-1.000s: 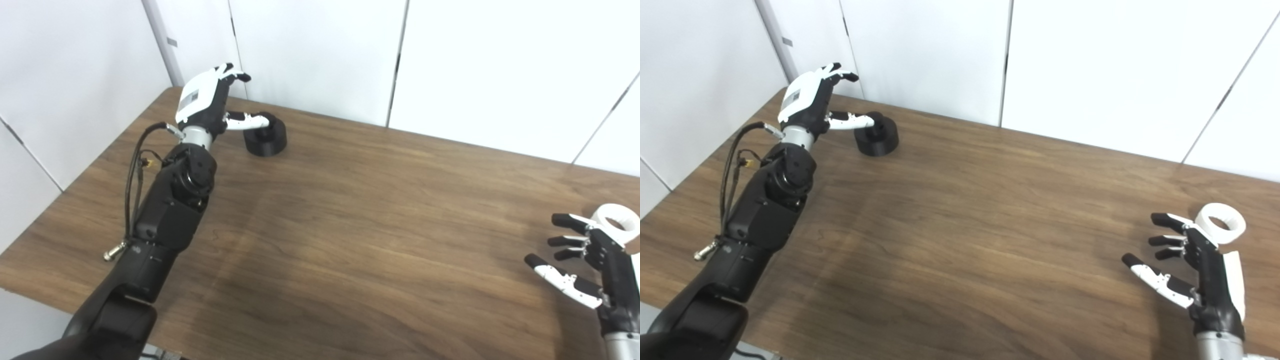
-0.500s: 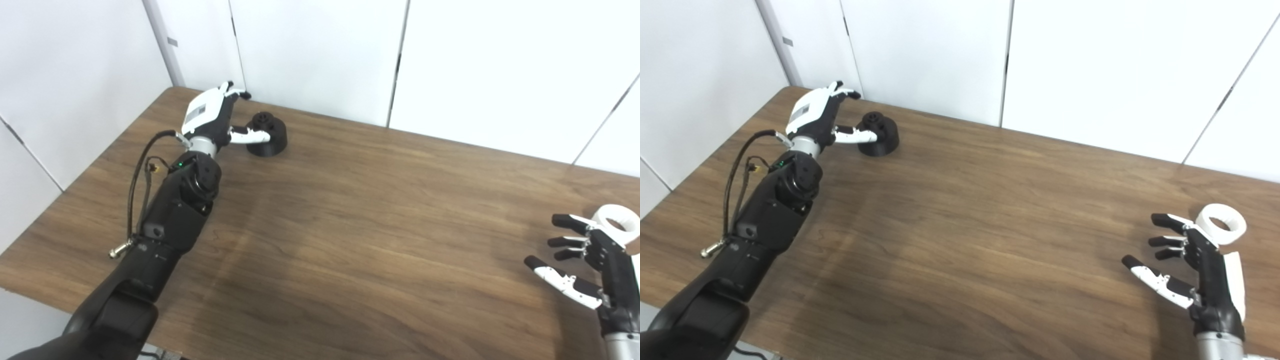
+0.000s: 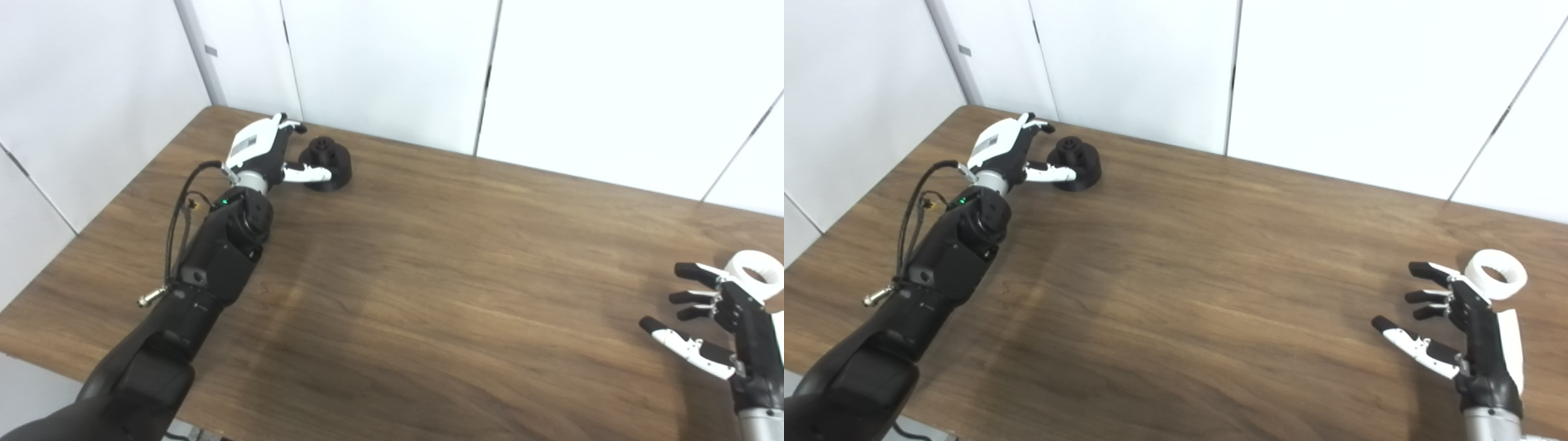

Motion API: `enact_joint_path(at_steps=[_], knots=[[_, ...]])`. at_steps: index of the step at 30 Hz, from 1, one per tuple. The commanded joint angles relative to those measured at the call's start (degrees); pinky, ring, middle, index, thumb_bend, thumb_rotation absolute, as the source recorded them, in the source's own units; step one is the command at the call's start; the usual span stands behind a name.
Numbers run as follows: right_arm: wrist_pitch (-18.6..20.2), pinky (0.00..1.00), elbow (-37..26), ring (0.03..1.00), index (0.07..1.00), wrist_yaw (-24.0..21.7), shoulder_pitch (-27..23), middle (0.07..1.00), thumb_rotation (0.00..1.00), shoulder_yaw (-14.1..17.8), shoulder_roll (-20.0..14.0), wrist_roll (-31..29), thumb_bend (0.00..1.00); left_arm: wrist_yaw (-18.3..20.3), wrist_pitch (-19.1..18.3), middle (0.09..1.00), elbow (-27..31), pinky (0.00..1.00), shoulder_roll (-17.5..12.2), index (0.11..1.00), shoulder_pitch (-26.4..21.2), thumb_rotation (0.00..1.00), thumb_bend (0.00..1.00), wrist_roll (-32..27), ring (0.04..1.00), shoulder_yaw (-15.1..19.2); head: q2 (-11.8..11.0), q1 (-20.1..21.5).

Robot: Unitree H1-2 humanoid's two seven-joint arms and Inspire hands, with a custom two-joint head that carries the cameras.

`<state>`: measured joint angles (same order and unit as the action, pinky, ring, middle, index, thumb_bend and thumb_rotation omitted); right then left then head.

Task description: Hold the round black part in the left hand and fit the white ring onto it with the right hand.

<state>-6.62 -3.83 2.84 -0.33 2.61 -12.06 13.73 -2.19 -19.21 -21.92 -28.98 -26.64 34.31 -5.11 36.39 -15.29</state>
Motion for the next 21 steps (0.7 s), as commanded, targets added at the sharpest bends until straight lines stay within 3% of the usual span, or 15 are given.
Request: enact_joint_path(at_steps=[1,12,21], knots=[[-1.02,0.47,-2.36,0.590,0.695,0.12,-1.24,0.737,0.00,0.53,-0.24,-0.71,0.65,-2.03,0.47,1.000,-0.74,1.00,-1.82,0.836,-3.93,0.48,1.00,0.96,1.000,0.26,0.16,0.13],[-1.10,0.48,-2.52,0.594,0.696,-0.33,-0.88,0.740,0.00,0.70,-0.38,-1.47,0.66,-4.80,0.25,1.000,-4.04,1.00,-1.75,0.835,-4.51,0.50,1.00,1.16,1.000,-0.63,0.40,0.32],[-0.52,0.47,-3.44,0.594,0.699,-0.05,-0.38,0.738,0.01,0.59,-0.27,-0.09,0.66,-4.56,-0.38,1.000,-5.12,0.98,-1.73,0.829,-4.99,0.50,1.00,1.46,1.000,-1.75,0.74,0.82]])
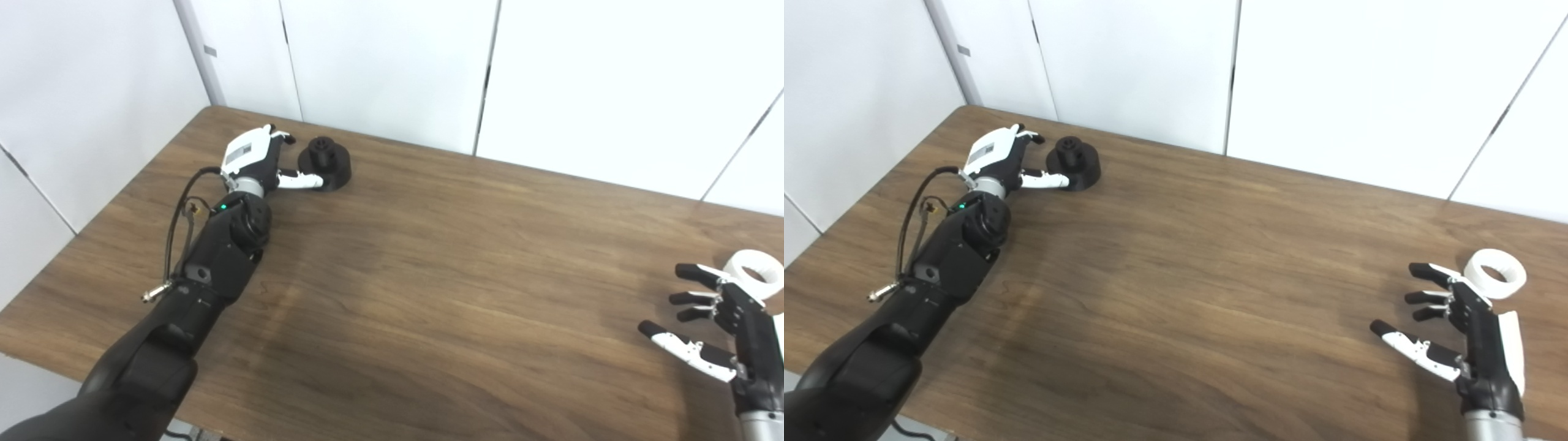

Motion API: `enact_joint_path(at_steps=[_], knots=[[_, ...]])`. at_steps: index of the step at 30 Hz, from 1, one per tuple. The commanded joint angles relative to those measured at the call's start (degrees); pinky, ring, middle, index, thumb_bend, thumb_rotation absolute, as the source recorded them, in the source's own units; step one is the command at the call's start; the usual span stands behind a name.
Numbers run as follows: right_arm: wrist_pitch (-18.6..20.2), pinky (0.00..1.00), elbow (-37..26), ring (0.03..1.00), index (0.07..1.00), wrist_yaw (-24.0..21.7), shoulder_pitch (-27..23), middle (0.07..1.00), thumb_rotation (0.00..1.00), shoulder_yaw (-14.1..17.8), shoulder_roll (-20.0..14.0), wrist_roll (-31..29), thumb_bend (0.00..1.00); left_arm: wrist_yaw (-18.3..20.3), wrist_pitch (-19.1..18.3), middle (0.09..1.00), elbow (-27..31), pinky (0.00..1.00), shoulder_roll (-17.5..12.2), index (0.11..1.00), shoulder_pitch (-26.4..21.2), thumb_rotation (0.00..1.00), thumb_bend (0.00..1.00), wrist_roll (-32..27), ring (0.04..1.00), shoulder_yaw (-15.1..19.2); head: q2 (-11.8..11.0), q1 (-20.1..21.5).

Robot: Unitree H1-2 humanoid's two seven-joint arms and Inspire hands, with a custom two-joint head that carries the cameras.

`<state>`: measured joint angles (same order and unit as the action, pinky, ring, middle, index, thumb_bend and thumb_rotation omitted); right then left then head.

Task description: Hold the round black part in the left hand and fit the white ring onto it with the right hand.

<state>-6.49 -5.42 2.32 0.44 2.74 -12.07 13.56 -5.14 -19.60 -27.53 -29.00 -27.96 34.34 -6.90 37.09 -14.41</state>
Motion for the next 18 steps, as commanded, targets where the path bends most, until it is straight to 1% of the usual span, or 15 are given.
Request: enact_joint_path(at_steps=[1,3,8,12,15,18], knots=[[-0.53,0.48,-2.01,0.594,0.698,0.42,-1.11,0.738,0.01,0.46,-0.23,0.07,0.66,-1.59,-0.02,1.000,0.34,0.98,-1.63,0.830,-3.76,0.50,1.00,1.41,1.000,-0.12,0.07,0.02],[-0.17,0.48,-2.47,0.595,0.699,0.28,-0.95,0.739,0.01,0.49,-0.13,-0.03,0.66,-1.71,0.06,1.000,-0.05,0.98,-1.55,0.830,-3.91,0.51,1.00,1.30,1.000,-0.39,0.18,0.07],[0.30,0.48,-3.02,0.596,0.701,0.37,-0.82,0.741,0.01,0.53,-0.14,0.53,0.66,-2.23,2.20,1.000,-1.89,1.00,-0.97,0.822,-4.52,0.50,1.00,0.00,1.000,-0.55,0.36,0.15],[0.46,0.48,-3.29,0.597,0.699,0.28,-0.66,0.739,0.02,0.53,-0.16,0.40,0.66,-1.56,1.46,1.000,-0.83,1.00,-0.54,0.821,-4.47,0.47,1.00,-0.05,1.000,-1.01,0.55,0.27],[0.51,0.48,-3.32,0.594,0.697,0.33,-0.65,0.738,0.02,0.51,-0.14,0.38,0.66,-1.31,1.29,1.000,-0.35,1.00,-0.33,0.819,-4.43,0.47,1.00,0.16,1.000,-1.47,0.56,0.34],[0.89,0.48,-3.45,0.592,0.696,0.37,-0.67,0.735,0.03,0.52,-0.09,0.56,0.66,-1.65,2.16,1.000,-1.28,1.00,-0.11,0.817,-4.61,0.48,1.00,-0.04,1.000,-1.77,0.63,0.44]])
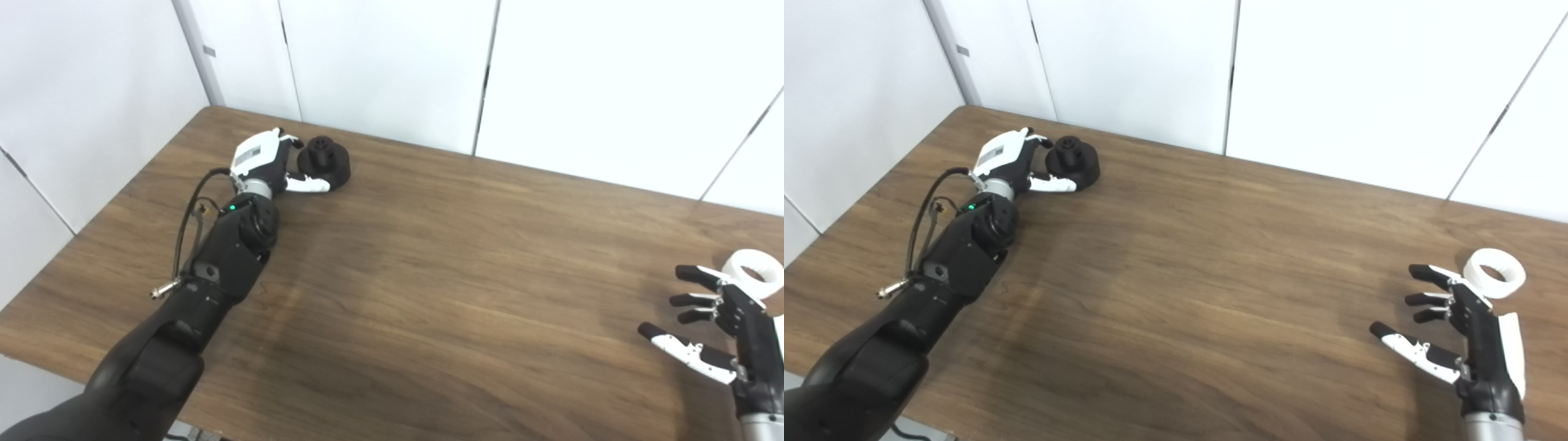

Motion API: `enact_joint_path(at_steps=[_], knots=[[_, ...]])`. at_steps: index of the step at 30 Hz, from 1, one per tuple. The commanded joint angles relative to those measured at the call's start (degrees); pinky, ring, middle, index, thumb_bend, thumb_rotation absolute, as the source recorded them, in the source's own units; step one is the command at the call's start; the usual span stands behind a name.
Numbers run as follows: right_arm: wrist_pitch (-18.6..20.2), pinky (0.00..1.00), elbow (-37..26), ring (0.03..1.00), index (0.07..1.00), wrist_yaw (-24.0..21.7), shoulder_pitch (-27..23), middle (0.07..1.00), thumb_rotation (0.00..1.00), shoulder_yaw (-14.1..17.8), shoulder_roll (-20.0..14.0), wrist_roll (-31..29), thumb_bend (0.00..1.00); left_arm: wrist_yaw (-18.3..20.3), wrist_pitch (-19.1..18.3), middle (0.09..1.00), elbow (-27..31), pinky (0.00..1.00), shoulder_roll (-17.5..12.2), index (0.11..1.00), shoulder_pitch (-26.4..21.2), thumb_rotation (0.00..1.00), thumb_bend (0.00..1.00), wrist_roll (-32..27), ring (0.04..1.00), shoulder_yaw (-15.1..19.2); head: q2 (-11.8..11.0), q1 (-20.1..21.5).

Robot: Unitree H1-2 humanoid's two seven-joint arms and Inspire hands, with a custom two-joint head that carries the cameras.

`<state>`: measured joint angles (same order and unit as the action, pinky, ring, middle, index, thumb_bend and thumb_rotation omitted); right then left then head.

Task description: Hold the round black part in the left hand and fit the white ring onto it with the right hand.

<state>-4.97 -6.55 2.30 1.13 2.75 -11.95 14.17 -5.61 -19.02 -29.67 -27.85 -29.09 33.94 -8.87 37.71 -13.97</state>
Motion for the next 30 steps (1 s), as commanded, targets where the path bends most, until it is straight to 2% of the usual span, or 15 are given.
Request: enact_joint_path(at_steps=[1,8,12,21,30], knots=[[-0.60,0.48,-2.35,0.592,0.696,0.36,-1.36,0.734,0.03,0.48,-0.21,-0.03,0.66,-1.21,1.79,1.000,0.61,1.00,-1.18,0.818,-3.52,0.48,1.00,0.23,1.000,0.14,0.07,0.14],[-0.80,0.48,-2.62,0.592,0.695,0.37,-1.27,0.737,0.02,0.31,-0.14,0.24,0.66,-2.73,3.87,0.997,-3.57,0.98,-0.70,0.810,-4.67,0.47,1.00,-0.07,1.000,-0.15,0.30,0.66],[-1.26,0.47,-2.91,0.588,0.695,0.31,-1.12,0.734,0.00,0.20,-0.13,0.33,0.65,-3.66,4.78,1.000,-5.96,1.00,-0.08,0.811,-5.30,0.45,1.00,-1.02,1.000,0.30,0.47,0.97],[-1.27,0.47,-3.12,0.585,0.693,0.46,-1.01,0.733,0.00,0.25,-0.14,1.04,0.65,-6.52,6.90,0.989,-8.33,1.00,0.69,0.803,-5.69,0.40,1.00,-2.21,1.000,0.81,0.82,1.03],[-1.01,0.47,-3.13,0.582,0.691,0.14,-0.92,0.739,0.00,0.30,-0.21,0.56,0.64,-10.24,10.56,0.928,-10.18,1.00,1.49,0.721,-5.63,0.33,1.00,-3.52,0.976,1.68,1.13,1.16]])
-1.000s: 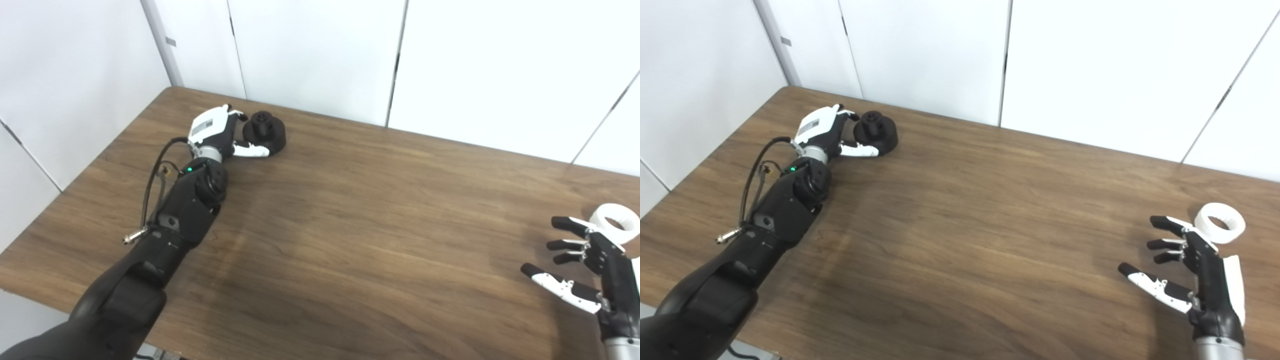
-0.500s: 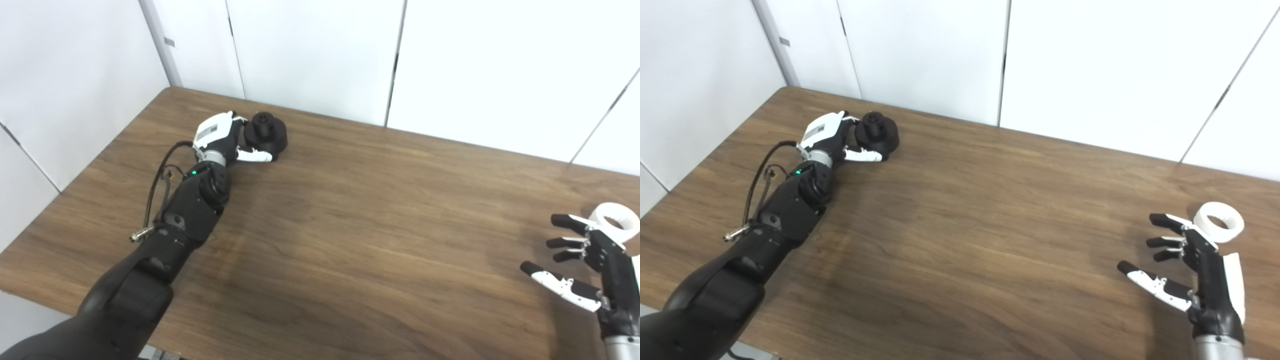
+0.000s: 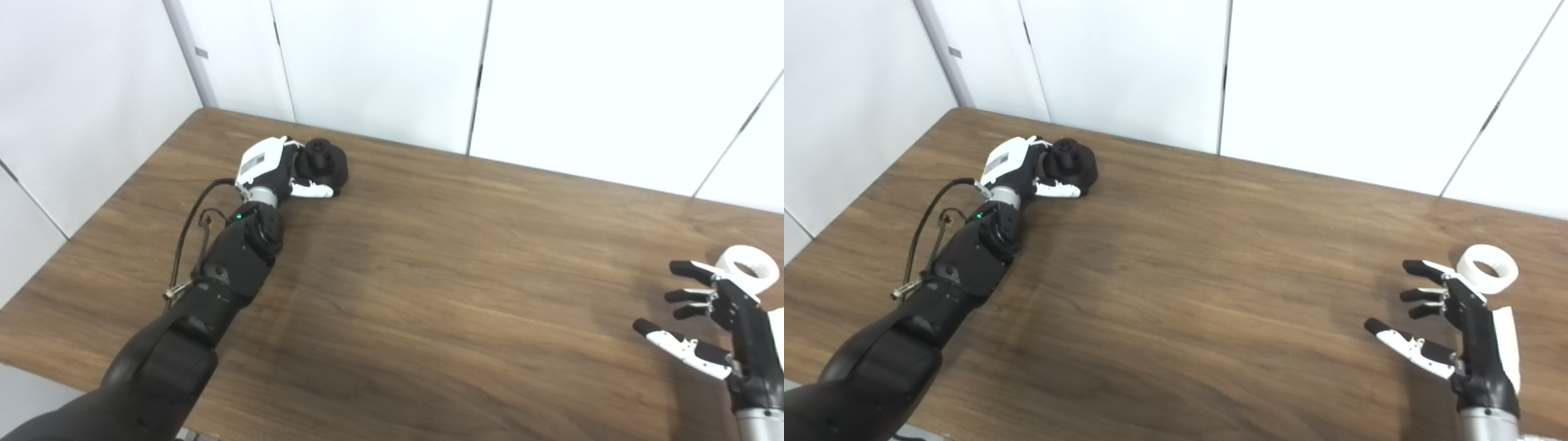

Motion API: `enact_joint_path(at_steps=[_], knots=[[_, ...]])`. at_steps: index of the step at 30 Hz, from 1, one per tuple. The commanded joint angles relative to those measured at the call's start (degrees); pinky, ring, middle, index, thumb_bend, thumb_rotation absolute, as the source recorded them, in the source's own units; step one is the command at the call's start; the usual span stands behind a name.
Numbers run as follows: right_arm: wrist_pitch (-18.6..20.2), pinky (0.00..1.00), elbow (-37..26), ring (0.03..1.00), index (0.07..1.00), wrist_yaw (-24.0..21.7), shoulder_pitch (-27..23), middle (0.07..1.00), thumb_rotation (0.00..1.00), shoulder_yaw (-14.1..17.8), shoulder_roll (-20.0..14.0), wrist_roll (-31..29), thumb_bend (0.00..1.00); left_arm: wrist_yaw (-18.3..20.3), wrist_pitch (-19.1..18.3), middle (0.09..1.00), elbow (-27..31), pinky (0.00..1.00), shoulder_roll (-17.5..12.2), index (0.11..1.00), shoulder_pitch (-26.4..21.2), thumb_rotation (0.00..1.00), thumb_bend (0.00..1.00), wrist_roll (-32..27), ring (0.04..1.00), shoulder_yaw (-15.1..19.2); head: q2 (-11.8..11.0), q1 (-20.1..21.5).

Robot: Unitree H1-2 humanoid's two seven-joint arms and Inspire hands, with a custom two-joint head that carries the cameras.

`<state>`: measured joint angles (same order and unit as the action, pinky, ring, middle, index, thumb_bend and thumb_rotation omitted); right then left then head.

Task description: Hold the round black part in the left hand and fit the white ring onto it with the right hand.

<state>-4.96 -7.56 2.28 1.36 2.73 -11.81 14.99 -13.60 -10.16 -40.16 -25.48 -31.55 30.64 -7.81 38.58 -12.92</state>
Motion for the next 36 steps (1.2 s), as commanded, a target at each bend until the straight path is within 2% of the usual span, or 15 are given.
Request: enact_joint_path(at_steps=[1,7,13,14,15,17,26,29,31,36], knots=[[-1.05,0.46,-2.21,0.580,0.690,0.19,-1.08,0.738,0.00,0.31,-0.35,-0.17,0.64,-2.58,1.95,0.924,0.32,1.00,-0.72,0.713,-3.06,0.32,1.00,-0.37,0.972,0.78,0.37,0.08],[-0.10,0.46,-2.95,0.582,0.690,0.05,-0.82,0.741,0.00,0.27,-0.20,0.02,0.64,-4.49,5.19,0.890,-0.71,0.92,-0.23,0.641,-2.83,0.28,1.00,-1.93,0.941,1.53,0.60,0.02],[0.50,0.46,-3.16,0.581,0.692,-0.31,-0.84,0.744,0.00,0.11,-0.20,-0.18,0.63,-5.48,6.43,0.859,-0.83,0.90,0.13,0.544,-2.77,0.17,0.91,-2.27,0.916,2.17,0.75,-0.07],[0.29,0.47,-3.02,0.580,0.692,-0.35,-0.89,0.744,0.00,0.09,-0.24,-0.31,0.63,-5.57,6.58,0.860,-0.79,0.92,0.19,0.517,-2.72,0.12,0.72,-2.42,0.921,2.28,0.75,-0.07],[0.14,0.47,-2.88,0.579,0.693,-0.34,-0.97,0.741,0.00,0.09,-0.26,-0.39,0.62,-5.66,6.71,0.859,-0.72,0.94,0.23,0.500,-2.67,0.09,0.60,-2.47,0.921,2.34,0.83,-0.13],[0.20,0.47,-2.87,0.577,0.691,-0.40,-1.04,0.738,0.00,0.12,-0.23,-0.59,0.62,-5.98,7.30,0.852,-0.92,0.94,0.24,0.489,-2.58,0.08,0.54,-2.47,0.913,2.40,0.83,-0.13],[-0.60,0.47,-2.43,0.573,0.691,-0.18,-1.42,0.725,0.00,0.05,-0.40,-0.24,0.62,-4.62,9.13,0.857,0.42,0.96,0.37,0.484,-1.56,0.06,0.52,-3.95,0.921,2.65,0.92,-0.03],[-0.17,0.48,-2.61,0.575,0.692,-0.16,-1.46,0.725,0.00,0.10,-0.39,-0.08,0.62,-3.95,10.03,0.853,1.23,0.92,0.34,0.483,-0.85,0.06,0.52,-3.99,0.914,2.12,0.94,-0.08],[-0.59,0.47,-2.41,0.572,0.690,-0.09,-1.51,0.722,0.00,0.08,-0.50,0.03,0.62,-3.18,10.02,0.862,2.01,0.95,0.42,0.483,-0.33,0.06,0.53,-4.01,0.926,1.90,0.90,-0.23],[-0.58,0.48,-2.35,0.574,0.696,-0.16,-1.63,0.717,0.00,0.02,-0.64,0.17,0.61,-1.44,11.86,0.869,3.51,0.89,0.36,0.482,0.81,0.06,0.53,-4.07,0.927,0.95,1.00,-0.27]])
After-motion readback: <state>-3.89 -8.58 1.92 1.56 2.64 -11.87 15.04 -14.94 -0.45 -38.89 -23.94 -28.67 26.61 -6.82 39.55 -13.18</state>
